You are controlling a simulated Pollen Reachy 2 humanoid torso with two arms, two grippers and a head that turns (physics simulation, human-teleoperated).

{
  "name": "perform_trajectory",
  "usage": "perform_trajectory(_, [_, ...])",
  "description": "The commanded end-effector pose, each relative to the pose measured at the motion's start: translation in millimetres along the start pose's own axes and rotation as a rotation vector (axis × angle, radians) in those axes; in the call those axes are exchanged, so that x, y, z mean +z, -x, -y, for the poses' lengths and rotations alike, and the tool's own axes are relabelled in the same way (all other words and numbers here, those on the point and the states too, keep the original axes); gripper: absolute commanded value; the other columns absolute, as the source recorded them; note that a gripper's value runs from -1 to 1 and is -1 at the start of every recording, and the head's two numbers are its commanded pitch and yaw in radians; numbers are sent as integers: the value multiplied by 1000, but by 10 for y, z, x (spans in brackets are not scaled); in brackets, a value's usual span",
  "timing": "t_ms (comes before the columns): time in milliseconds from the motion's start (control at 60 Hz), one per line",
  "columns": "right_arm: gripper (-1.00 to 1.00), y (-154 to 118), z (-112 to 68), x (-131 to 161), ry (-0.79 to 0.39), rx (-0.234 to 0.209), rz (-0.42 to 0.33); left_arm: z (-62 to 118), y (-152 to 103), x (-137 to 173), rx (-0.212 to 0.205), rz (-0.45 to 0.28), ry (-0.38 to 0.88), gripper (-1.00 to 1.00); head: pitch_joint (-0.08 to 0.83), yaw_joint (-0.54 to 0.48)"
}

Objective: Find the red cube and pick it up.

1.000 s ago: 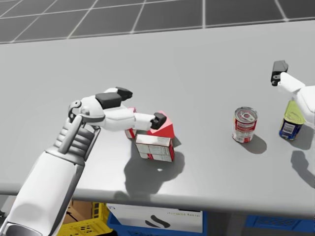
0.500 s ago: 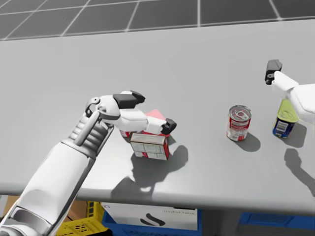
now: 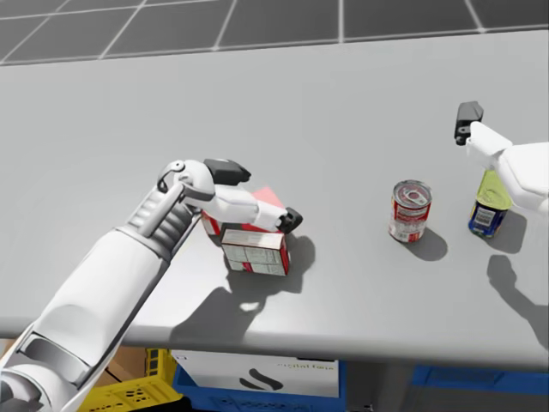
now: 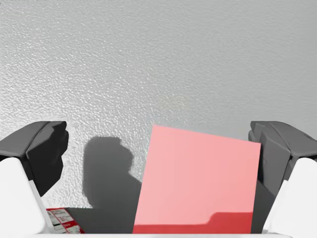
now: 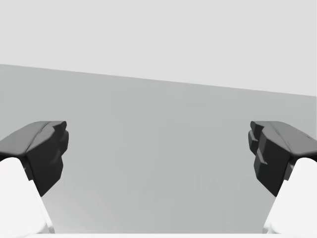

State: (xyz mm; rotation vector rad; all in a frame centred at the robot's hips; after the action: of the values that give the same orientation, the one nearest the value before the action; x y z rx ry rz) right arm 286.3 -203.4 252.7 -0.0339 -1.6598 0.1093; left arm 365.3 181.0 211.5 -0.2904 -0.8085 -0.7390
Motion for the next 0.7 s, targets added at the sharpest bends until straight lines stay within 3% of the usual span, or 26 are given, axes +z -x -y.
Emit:
perform_trajectory(17, [-1000, 11, -15, -10, -4, -11, -4, -31, 135, -96, 10, -166, -43, -1000, 678, 166])
perform_trajectory(150, [-1000, 13, -17, -13, -7, -10, -4, -13, 170, -103, -8, -214, -28, -941, 679, 168])
perform_trajectory(167, [-1000, 13, -17, -12, -8, -10, -4, -10, 173, -104, -12, -219, -25, -765, 678, 168])
perform_trajectory(183, [-1000, 14, -17, -12, -8, -10, -4, -7, 178, -105, -13, -221, -27, -407, 678, 168])
perform_trajectory(200, [-1000, 13, -17, -12, -8, -10, -4, -5, 181, -107, -13, -223, -24, -187, 678, 168])
perform_trajectory(217, [-1000, 13, -17, -12, -8, -10, -4, -1, 183, -105, -16, -228, -21, 769, 677, 169])
perform_trajectory(233, [-1000, 13, -17, -12, -8, -10, -4, -1, 183, -105, -16, -228, -21, 769, 677, 169])
perform_trajectory(250, [-1000, 12, -16, -12, -8, -11, -4, 6, 186, -104, -19, -232, -16, 970, 676, 168])
perform_trajectory(533, [-1000, 8, -10, -11, -7, -15, -4, 34, 169, -101, -47, -238, -5, 1000, 653, 173])
perform_trajectory(700, [-1000, 8, -5, -14, -6, -15, -3, 46, 157, -97, -60, -232, -7, 1000, 562, 177])
